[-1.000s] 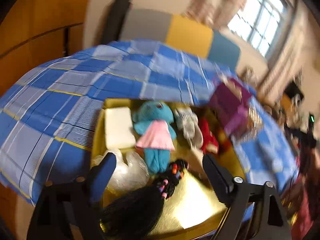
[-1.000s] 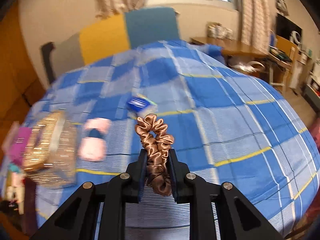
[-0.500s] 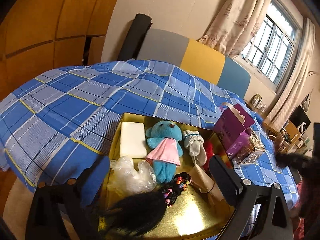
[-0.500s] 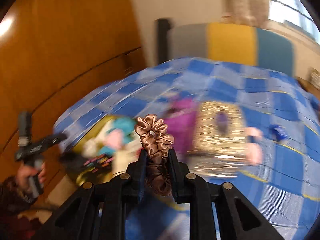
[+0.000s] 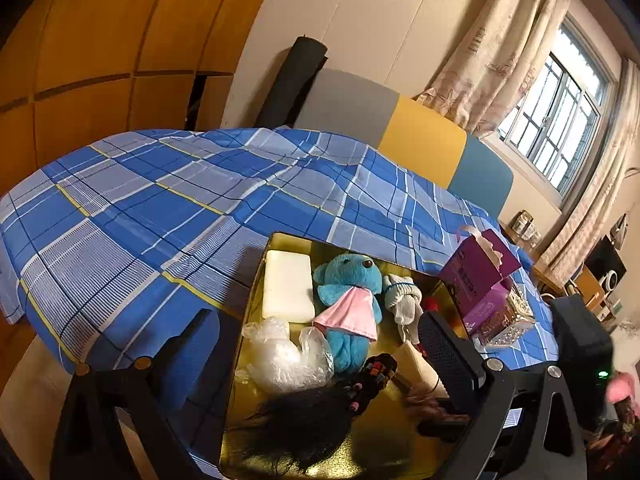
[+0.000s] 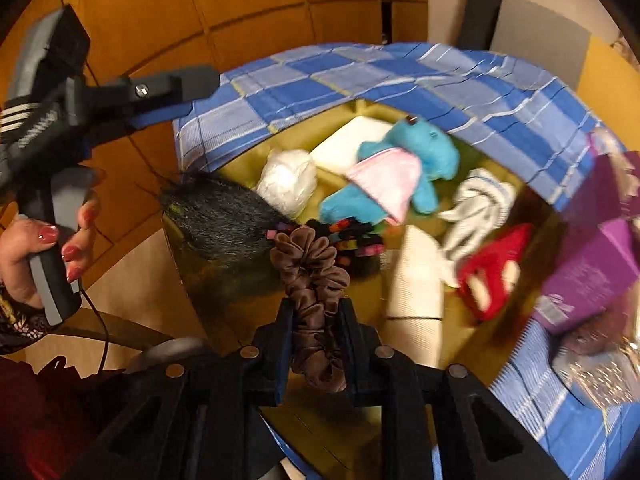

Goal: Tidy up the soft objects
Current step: 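Lower the brown scrunchie into the gold tray and open the right tool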

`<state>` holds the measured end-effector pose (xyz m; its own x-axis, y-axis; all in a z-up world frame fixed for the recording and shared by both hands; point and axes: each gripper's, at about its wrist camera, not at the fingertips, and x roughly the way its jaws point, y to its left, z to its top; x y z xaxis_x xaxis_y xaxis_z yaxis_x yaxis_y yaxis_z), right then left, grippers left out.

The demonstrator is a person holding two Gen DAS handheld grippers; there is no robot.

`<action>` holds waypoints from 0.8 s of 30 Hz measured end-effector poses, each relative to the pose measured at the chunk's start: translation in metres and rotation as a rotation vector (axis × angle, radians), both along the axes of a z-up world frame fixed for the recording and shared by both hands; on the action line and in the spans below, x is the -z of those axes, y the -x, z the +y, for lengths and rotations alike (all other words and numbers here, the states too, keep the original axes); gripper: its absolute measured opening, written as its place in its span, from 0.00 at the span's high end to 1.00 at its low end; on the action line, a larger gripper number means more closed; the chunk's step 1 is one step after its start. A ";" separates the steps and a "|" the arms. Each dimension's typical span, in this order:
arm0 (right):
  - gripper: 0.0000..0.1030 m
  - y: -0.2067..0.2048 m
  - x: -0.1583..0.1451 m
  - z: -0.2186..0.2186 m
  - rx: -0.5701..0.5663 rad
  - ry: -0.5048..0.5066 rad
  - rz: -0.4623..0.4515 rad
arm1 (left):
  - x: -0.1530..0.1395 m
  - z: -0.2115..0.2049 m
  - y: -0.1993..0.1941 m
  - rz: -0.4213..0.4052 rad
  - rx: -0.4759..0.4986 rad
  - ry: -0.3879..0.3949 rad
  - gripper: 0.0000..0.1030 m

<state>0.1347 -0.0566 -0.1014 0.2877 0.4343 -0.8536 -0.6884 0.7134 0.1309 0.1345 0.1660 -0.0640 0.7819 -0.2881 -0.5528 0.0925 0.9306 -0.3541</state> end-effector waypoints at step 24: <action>0.60 0.018 -0.046 -0.089 0.264 -0.308 -0.024 | 0.005 -0.028 0.004 0.027 0.095 0.020 0.03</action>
